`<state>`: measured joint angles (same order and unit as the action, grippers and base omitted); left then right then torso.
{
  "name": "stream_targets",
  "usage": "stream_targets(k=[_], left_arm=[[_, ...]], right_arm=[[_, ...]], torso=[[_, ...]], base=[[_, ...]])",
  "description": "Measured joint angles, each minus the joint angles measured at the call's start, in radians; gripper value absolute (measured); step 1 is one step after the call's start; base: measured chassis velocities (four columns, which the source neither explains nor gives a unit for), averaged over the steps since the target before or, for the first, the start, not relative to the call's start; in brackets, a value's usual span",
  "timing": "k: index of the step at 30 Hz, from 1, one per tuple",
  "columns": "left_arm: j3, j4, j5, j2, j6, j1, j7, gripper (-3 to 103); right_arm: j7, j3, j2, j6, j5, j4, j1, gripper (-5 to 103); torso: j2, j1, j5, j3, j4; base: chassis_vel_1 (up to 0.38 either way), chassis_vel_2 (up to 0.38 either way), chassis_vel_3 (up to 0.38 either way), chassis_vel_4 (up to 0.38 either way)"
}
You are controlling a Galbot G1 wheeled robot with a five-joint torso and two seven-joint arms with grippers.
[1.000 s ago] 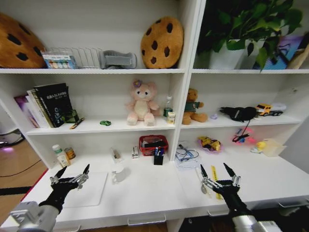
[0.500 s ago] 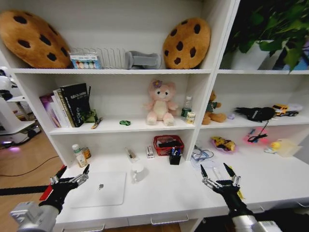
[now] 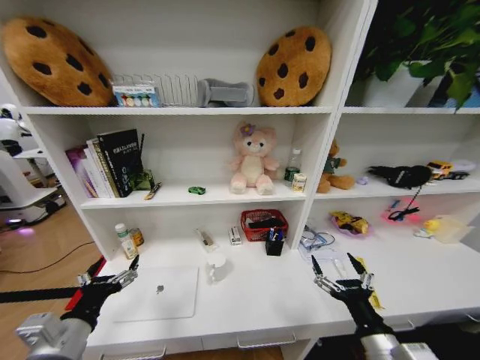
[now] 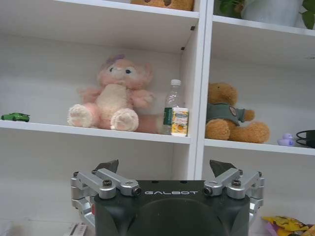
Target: Organize the objects on the table.
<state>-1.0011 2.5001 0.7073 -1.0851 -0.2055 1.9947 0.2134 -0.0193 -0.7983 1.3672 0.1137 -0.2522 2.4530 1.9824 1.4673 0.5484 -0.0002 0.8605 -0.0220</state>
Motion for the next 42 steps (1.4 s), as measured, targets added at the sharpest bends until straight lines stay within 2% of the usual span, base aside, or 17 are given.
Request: stream_targets(k=[14, 33, 42], left_arm=[[0.0, 0.0, 0.0, 0.0, 0.0, 0.0, 0.0, 100], [0.0, 0.0, 0.0, 0.0, 0.0, 0.0, 0.0, 100], [0.0, 0.0, 0.0, 0.0, 0.0, 0.0, 0.0, 100]], right_arm=[[0.0, 0.0, 0.0, 0.0, 0.0, 0.0, 0.0, 100], [0.0, 0.0, 0.0, 0.0, 0.0, 0.0, 0.0, 100], [0.0, 0.0, 0.0, 0.0, 0.0, 0.0, 0.0, 100]], torso=[[0.0, 0.0, 0.0002, 0.0, 0.0005], [0.0, 0.0, 0.0003, 0.0, 0.0001], [0.0, 0.0, 0.0004, 0.0, 0.0002]], base=[[0.153, 0.151, -0.158, -0.148], [0.004, -0.004, -0.004, 0.008], [0.131, -0.149, -0.146, 0.136]])
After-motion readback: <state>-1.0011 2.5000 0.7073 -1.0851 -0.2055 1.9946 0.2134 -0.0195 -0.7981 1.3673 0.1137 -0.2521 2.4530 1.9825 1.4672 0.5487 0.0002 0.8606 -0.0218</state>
